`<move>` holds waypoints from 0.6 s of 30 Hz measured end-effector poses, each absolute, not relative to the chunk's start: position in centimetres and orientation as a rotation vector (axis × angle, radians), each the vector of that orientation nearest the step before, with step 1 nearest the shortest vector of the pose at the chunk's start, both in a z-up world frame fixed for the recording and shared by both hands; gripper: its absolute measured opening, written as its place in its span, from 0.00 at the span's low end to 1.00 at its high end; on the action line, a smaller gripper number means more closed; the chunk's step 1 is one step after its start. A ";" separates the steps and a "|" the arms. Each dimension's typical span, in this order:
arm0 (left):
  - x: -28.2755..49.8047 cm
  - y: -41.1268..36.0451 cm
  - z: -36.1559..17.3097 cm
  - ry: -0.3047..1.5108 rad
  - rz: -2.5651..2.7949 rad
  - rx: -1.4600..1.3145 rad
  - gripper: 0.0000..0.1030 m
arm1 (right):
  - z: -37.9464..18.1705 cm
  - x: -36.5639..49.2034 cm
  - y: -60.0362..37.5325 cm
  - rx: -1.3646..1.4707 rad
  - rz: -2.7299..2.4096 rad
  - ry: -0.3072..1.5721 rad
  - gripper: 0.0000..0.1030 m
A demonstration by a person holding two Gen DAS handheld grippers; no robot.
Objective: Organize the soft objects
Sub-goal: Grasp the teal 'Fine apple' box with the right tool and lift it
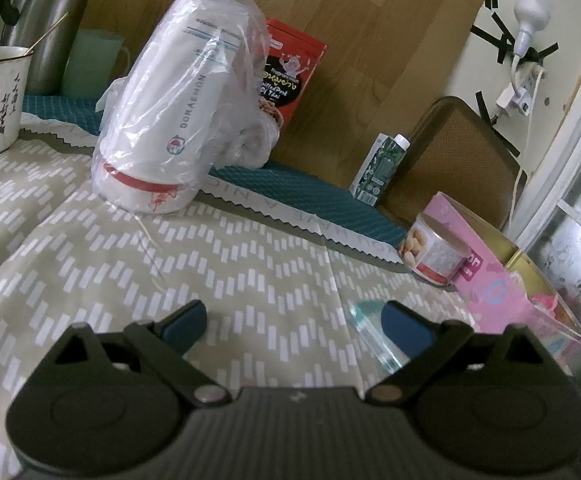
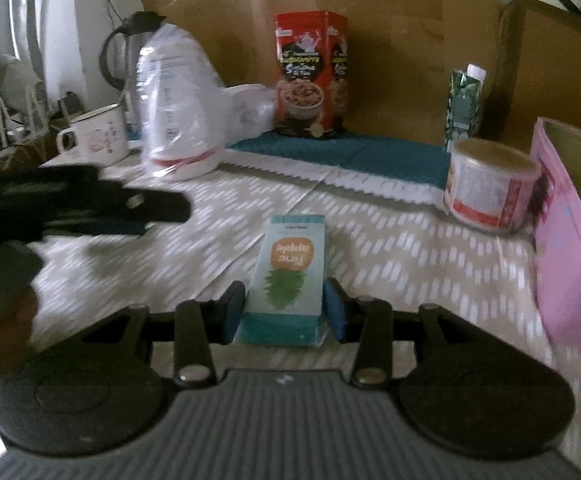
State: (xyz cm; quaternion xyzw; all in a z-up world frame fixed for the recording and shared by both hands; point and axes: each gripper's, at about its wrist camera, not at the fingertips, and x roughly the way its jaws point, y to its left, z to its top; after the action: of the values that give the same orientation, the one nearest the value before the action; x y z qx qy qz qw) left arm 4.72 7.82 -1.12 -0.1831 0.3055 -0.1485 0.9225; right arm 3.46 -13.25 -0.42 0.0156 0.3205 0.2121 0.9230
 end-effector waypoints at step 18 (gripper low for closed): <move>3.9 2.4 -0.7 0.843 -0.611 -0.523 0.66 | -0.6 0.8 -15.7 0.202 0.460 0.611 0.44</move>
State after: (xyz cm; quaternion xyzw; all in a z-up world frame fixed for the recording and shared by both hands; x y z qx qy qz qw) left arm 3.86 2.39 -0.72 -0.2469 0.3982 -0.2887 0.8350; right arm 0.80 -15.67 -0.56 0.0984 0.2977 0.2243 0.9227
